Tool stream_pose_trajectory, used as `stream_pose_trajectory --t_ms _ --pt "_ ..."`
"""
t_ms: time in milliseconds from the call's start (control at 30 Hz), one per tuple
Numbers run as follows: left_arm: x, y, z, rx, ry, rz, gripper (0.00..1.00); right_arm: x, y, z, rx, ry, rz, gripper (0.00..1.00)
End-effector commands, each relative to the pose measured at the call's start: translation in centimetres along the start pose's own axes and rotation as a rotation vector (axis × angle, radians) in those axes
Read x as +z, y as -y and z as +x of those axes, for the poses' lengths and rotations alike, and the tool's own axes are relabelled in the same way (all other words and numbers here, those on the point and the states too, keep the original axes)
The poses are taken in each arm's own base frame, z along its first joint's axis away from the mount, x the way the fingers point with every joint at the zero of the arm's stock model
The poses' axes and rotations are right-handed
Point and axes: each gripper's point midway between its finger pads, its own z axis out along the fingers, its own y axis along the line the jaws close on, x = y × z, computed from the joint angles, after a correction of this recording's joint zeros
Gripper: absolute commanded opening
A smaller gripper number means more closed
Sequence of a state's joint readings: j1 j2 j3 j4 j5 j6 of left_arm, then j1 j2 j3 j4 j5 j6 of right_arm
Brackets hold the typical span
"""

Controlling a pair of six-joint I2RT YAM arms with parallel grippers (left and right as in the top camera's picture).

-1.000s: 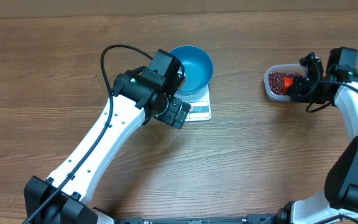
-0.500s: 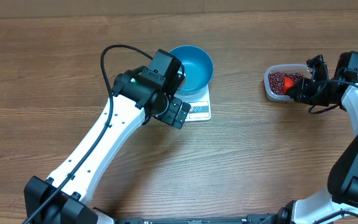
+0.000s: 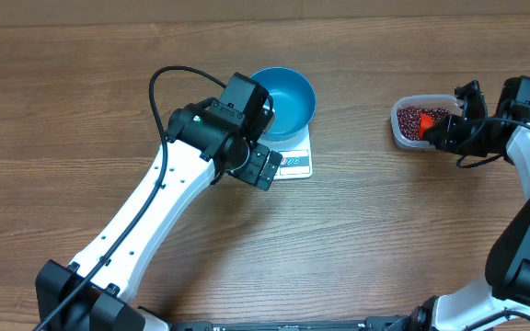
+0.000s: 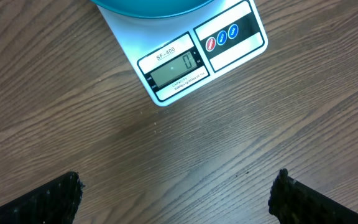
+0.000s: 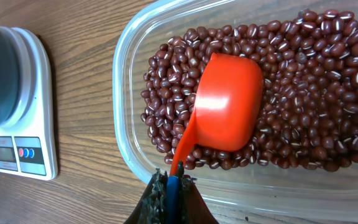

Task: Scoop item into bowl and weigh 150g on scale
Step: 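Drag the red cup through the beans with the right gripper to scoop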

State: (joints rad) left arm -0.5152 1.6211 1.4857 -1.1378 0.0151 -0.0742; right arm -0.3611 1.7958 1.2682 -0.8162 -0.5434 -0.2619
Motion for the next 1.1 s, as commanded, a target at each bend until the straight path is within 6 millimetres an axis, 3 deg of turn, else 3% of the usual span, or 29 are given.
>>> stream_pose_trajectory --t_ms 0,1067 --pt "-0.6 0.0 -0.2 0.017 0.017 -0.002 1.0 0.1 -1.2 -0.5 0.014 0.017 -0.1 0.04" --pt "-0.6 0.0 -0.2 0.017 0.017 -0.002 1.0 -2.3 0.4 -1.2 0.099 0.102 -0.198 0.04"
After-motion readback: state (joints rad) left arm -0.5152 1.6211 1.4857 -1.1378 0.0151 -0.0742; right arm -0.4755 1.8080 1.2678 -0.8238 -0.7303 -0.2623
